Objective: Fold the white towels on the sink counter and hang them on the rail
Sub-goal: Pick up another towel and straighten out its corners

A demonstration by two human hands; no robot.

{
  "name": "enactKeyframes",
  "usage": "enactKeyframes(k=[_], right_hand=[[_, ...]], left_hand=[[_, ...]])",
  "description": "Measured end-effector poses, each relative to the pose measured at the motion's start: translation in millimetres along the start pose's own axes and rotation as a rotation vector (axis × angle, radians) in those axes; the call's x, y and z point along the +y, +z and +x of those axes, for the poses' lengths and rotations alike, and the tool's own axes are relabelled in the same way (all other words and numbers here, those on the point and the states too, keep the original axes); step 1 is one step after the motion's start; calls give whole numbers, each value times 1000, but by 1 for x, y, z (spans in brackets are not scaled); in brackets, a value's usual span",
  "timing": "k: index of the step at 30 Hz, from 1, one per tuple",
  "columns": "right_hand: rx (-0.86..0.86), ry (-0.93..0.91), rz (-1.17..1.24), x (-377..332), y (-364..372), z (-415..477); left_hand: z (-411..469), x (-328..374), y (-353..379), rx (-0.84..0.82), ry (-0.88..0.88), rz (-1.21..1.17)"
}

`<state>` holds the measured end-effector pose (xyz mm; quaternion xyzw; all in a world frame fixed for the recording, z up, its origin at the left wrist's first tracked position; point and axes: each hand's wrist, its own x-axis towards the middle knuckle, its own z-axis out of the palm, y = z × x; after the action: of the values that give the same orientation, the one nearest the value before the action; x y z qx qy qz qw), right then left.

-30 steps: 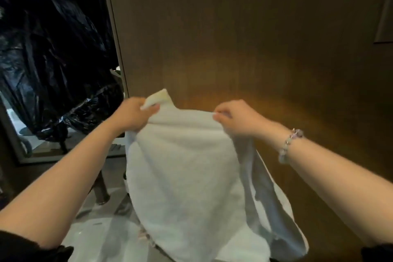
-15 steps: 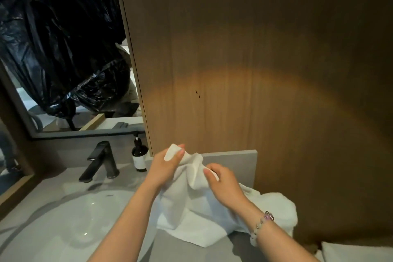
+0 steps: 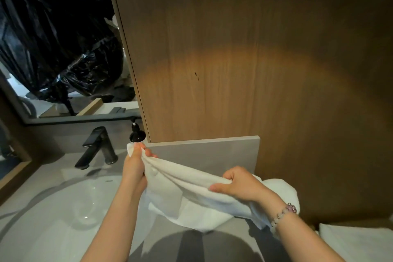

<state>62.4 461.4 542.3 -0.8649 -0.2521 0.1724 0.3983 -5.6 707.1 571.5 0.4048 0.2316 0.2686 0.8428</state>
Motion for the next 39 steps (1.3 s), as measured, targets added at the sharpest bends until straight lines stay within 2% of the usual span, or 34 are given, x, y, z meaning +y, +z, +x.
enactKeyframes(k=[3,6,8,9,11,13,17,20,23,26,30,36,39], right_hand=[[-42,48,115,10,-8,1],[-116,48,166,16,-16,0],[-132,11,238,13,-24,-3],[-128,-1,276,12,-29,-3],[-92,-22,337,10,-37,-3],[-55,-59,377,4,-38,0],[-48,-149,410,-20,-25,2],[-62,-173,419,-23,-23,1],[-70,-103,469,-15,-26,-3],[-111,-30,423,-10,-27,-3],[-86,19,364,-7,-29,0],[-53,25,394,-2,-35,6],[-16,-4,261,0,-41,8]], left_hand=[[11,9,-18,113,36,19],[9,13,-23,123,77,78],[4,13,-21,84,104,217],[0,14,-19,43,139,369],[-12,18,-10,-131,248,758],[-31,18,9,-394,274,1021],[-64,-7,47,-831,59,1127],[-67,-22,51,-953,15,1178],[-60,-23,46,-867,22,1172],[-53,-22,41,-744,26,1046],[-50,-20,35,-682,101,1085],[-47,-11,29,-613,171,1157],[-43,-4,25,-554,204,1172]])
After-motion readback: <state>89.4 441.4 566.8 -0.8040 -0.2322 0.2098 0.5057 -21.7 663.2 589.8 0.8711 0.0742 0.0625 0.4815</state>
